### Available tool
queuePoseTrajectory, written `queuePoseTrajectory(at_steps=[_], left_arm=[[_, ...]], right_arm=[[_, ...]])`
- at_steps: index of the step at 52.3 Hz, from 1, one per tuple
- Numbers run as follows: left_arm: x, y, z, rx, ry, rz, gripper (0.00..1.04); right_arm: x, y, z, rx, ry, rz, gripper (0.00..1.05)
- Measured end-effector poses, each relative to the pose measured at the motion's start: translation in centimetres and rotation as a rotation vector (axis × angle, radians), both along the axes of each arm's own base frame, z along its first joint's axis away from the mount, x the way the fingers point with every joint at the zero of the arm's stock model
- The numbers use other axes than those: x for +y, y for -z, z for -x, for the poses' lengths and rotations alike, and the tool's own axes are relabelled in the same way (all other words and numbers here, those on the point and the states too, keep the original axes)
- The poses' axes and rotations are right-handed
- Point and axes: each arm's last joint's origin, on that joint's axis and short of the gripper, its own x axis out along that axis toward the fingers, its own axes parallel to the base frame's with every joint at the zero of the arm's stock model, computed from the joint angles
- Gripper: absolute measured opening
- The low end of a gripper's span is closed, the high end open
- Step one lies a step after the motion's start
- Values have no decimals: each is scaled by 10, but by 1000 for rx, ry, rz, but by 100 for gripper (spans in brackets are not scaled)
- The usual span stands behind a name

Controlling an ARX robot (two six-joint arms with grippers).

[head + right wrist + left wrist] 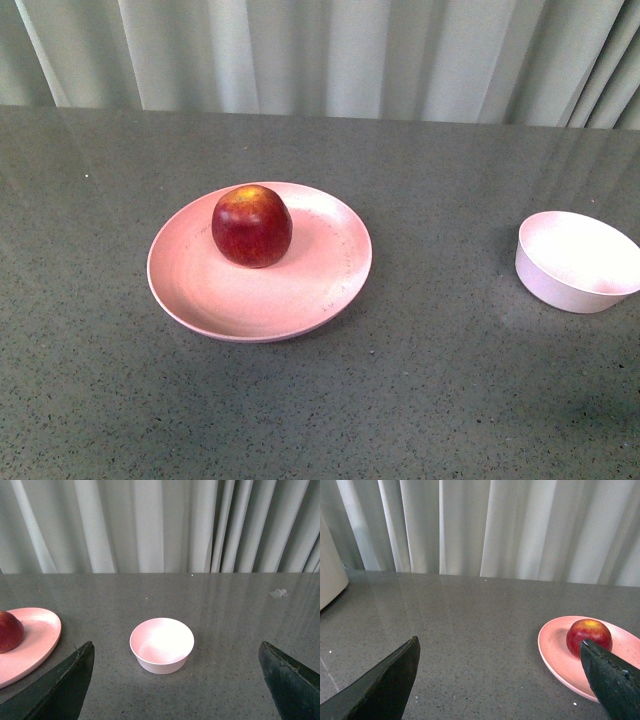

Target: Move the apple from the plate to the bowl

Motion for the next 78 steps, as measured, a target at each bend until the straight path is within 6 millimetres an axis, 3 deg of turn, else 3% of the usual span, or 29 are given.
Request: queuePoseTrajectory(at_steps=[3,7,12,18,26,34,42,54,78], left_arm=[[0,0,0,0,0,0,96],[0,0,0,0,0,0,96],[0,0,0,0,0,0,96],[0,0,0,0,0,0,96],[0,0,0,0,0,0,96],[0,0,0,0,0,0,96],[0,0,0,0,0,0,96],[0,0,0,0,0,0,96],[0,0,0,0,0,0,96]], right_arm=[[0,0,0,9,-6,1,96],[-4,0,-8,323,-77,28,96],[-19,-14,-36,397,-36,4,96],[-33,-23,-85,410,-8,11,96],[-42,2,-148,534,1,2,96],[-43,31,-184,642,2,-52,96],[-36,50,-204,709,-12,-107,96],[-27,62,-225,742,7,-152,96],[-30,74,-244,801,95,-243,95]])
